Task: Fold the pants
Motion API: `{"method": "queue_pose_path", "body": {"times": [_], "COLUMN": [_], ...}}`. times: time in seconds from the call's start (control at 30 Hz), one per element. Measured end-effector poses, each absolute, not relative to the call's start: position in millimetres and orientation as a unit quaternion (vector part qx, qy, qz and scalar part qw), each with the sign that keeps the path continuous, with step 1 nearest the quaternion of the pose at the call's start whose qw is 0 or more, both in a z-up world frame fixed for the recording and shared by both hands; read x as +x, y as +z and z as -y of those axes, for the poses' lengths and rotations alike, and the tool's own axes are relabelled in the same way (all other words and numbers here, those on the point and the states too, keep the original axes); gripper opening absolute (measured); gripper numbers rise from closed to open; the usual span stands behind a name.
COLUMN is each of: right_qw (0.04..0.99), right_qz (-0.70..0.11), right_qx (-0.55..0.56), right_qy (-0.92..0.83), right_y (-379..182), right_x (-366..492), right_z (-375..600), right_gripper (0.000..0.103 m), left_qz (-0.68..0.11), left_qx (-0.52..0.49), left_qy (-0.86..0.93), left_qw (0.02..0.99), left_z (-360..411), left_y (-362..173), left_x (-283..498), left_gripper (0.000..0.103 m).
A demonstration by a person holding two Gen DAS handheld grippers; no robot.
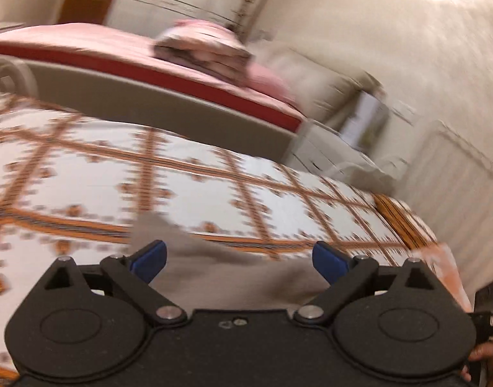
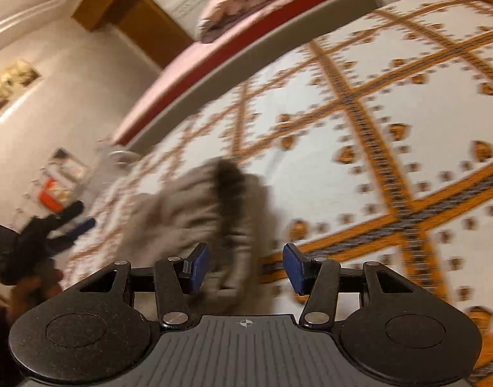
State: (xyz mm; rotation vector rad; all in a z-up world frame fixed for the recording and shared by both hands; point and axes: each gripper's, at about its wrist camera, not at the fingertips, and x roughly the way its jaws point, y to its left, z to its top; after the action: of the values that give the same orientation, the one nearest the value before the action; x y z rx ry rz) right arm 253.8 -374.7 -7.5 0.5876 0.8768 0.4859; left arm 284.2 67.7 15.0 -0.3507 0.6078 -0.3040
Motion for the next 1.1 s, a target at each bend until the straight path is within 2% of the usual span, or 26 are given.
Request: {"method": "queue_pose_path", "body": {"times": [0.2, 0.47, 0.53, 0.57, 0.67, 0.77, 0.8, 0.9, 0.97, 1.1], "right_qw": [0.813, 0.794, 0.806, 0.811, 0.817, 0.817, 0.818, 0.791, 0.780, 0.818], "right_qz": [-0.424, -0.463, -0.458, -0.449, -0.375, -0.312, -0.324, -0.482, -0.469, -0.449], "right_qx": [0.309, 0.293, 0.262, 0.257, 0.294, 0.334, 0.340, 0.308, 0.350, 0.275], "right_qy": [0.252, 0.264, 0.268, 0.275, 0.326, 0.350, 0.333, 0.219, 0.225, 0.231], "right_y": [-19.8, -38.2, -30.8, -25.8, 3.0, 15.1, 7.9, -50.9, -56.5, -36.9], "right_x": [277.3, 302.9, 303.1, 302.0, 290.3, 282.4, 286.6, 310.3, 308.5, 297.6], "right_z": [346.1, 310.5, 299.8, 296.6, 297.4, 307.4, 309.7, 310.8, 320.2, 308.6], "right_gripper": [0.051, 0.050, 0.037, 0.024, 0.021, 0.021, 0.021, 0.022, 0.023, 0.029], "left_qz": [-0.299, -0.322, -0.330, -0.336, -0.348, -0.354, -0.357, -0.368, -0.373, -0.382], "left_qx": [-0.178, -0.163, -0.150, -0.143, -0.127, -0.111, -0.104, -0.084, -0.068, -0.041], "left_qy": [-0.092, -0.054, -0.050, -0.048, -0.046, -0.052, -0.054, -0.059, -0.063, -0.071], "left_qw": [0.933, 0.931, 0.931, 0.930, 0.928, 0.927, 0.927, 0.924, 0.923, 0.920], "left_z": [-129.7, -179.0, -182.8, -184.4, -185.4, -181.3, -179.1, -169.0, -161.3, -149.9], "left_y": [22.6, 20.4, 18.8, 17.0, 14.2, 12.0, 11.0, 8.2, 6.5, 1.2], "left_x": [263.6, 239.1, 237.0, 236.3, 234.7, 233.9, 234.8, 238.1, 239.0, 240.1], "left_gripper": [0.091, 0.091, 0.091, 0.091, 0.091, 0.091, 0.091, 0.091, 0.091, 0.091]}}
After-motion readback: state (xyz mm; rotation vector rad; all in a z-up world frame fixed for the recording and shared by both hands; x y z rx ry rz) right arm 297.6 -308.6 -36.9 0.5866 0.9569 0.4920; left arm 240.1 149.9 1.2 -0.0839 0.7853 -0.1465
